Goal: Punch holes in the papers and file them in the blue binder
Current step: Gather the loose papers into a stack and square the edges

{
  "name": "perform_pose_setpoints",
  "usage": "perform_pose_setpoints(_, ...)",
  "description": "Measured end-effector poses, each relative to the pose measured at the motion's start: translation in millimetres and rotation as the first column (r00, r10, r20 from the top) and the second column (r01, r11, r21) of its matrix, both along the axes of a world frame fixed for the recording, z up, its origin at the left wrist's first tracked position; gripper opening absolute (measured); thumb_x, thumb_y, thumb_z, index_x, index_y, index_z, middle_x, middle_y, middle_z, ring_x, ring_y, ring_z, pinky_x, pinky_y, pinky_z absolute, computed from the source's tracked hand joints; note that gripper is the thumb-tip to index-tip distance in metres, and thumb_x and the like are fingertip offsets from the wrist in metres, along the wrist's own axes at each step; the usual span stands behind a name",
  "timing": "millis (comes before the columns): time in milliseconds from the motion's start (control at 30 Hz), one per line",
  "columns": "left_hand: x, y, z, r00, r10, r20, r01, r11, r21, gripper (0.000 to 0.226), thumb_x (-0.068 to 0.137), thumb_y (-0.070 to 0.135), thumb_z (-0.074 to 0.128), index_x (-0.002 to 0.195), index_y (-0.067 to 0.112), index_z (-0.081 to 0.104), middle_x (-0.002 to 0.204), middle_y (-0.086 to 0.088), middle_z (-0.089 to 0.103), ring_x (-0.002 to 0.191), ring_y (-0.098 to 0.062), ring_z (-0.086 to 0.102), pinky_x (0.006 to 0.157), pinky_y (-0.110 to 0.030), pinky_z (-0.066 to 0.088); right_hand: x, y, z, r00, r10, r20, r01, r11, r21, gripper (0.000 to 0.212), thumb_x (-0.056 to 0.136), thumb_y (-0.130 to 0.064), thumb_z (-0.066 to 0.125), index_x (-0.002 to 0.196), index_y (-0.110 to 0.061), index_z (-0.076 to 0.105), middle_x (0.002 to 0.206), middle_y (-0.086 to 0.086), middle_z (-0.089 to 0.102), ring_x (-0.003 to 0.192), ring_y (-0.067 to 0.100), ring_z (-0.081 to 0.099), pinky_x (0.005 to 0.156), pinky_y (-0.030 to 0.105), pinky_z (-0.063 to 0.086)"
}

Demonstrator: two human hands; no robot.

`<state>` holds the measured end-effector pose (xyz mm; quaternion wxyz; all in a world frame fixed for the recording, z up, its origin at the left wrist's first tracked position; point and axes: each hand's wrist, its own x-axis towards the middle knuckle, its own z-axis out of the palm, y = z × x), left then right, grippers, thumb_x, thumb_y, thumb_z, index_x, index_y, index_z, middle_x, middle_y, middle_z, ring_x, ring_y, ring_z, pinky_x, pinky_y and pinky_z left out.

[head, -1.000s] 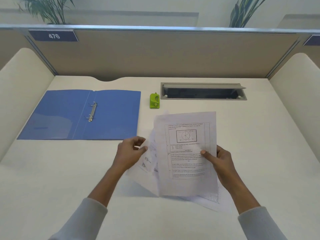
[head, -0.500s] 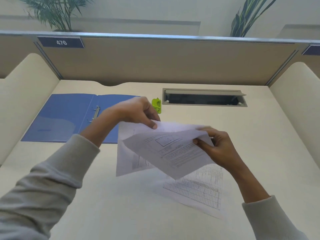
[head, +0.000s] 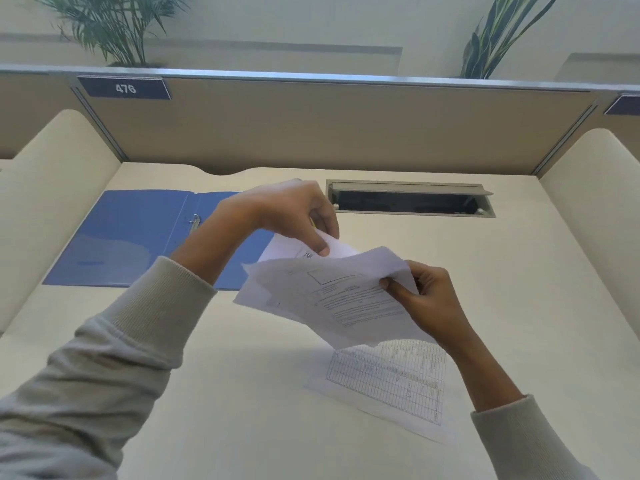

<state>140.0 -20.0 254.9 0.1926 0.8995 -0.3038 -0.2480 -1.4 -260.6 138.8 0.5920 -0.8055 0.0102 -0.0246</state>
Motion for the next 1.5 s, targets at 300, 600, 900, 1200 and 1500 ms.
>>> perform_pose_setpoints(300,-16.3,58.2,-29.6,0.901,0.314,-0.3,-0.434,0.641,-0.633,0.044,0.082,0.028,0.084,0.123,0.02,0.069,0.112,-0.001,0.078,0.11,-0.02,0.072,0.1,-0.038,0.055,-18.6,-18.7,-12.6,0.959,-0.184,-0.215,0.256,0.886,0.386,0.022,0.089,-0.013,0.072,0.111,-0.009,0.076,0.106,0.014,0.077,0.098,0.041,0.07,0.085,0.051,0.06)
perform_pose_setpoints(600,-63.2,47.5,-113.5,0.672,0.097,-0.734,-0.736,0.196,-0.648,0.057,0.075,0.048,0.083,0.124,0.023,0.069,0.122,-0.007,0.072,0.108,-0.024,0.07,0.087,-0.039,0.059,-20.1,-11.1,-22.0,0.9,-0.211,-0.381,0.405,0.729,0.552,0.033,0.091,-0.008,0.068,0.124,-0.003,0.067,0.12,0.015,0.073,0.111,0.041,0.068,0.095,0.057,0.056)
perform_pose_setpoints(900,-84.2,18.0,-125.7,0.589,0.198,-0.783,-0.808,0.149,-0.57,0.027,0.094,0.027,0.06,0.115,0.018,0.075,0.111,-0.005,0.074,0.093,-0.024,0.071,0.074,-0.044,0.062,-22.8,-1.6,-28.2,0.876,-0.199,-0.44,0.443,0.694,0.567,0.036,0.091,-0.009,0.068,0.127,-0.005,0.066,0.122,0.012,0.073,0.114,0.039,0.067,0.098,0.057,0.054)
perform_pose_setpoints(1200,-60.1,39.2,-111.2,0.642,0.34,-0.687,-0.76,0.167,-0.628,0.019,0.098,0.027,0.059,0.102,0.021,0.077,0.099,-0.007,0.076,0.087,-0.024,0.073,0.065,-0.034,0.063,-41.6,-24.2,-21.3,0.911,-0.104,-0.4,0.298,0.836,0.461,0.037,0.086,-0.007,0.069,0.123,-0.007,0.068,0.117,0.016,0.073,0.103,0.04,0.069,0.083,0.047,0.06)
perform_pose_setpoints(1500,-52.8,43.3,-102.7,0.672,0.35,-0.653,-0.733,0.186,-0.655,0.02,0.099,0.027,0.059,0.11,0.02,0.074,0.112,-0.005,0.076,0.096,-0.027,0.074,0.073,-0.036,0.064,-48.7,-30.5,-26.0,0.905,-0.045,-0.423,0.259,0.847,0.465,0.047,0.072,-0.013,0.072,0.118,-0.001,0.07,0.116,0.021,0.072,0.099,0.041,0.063,0.088,0.055,0.052)
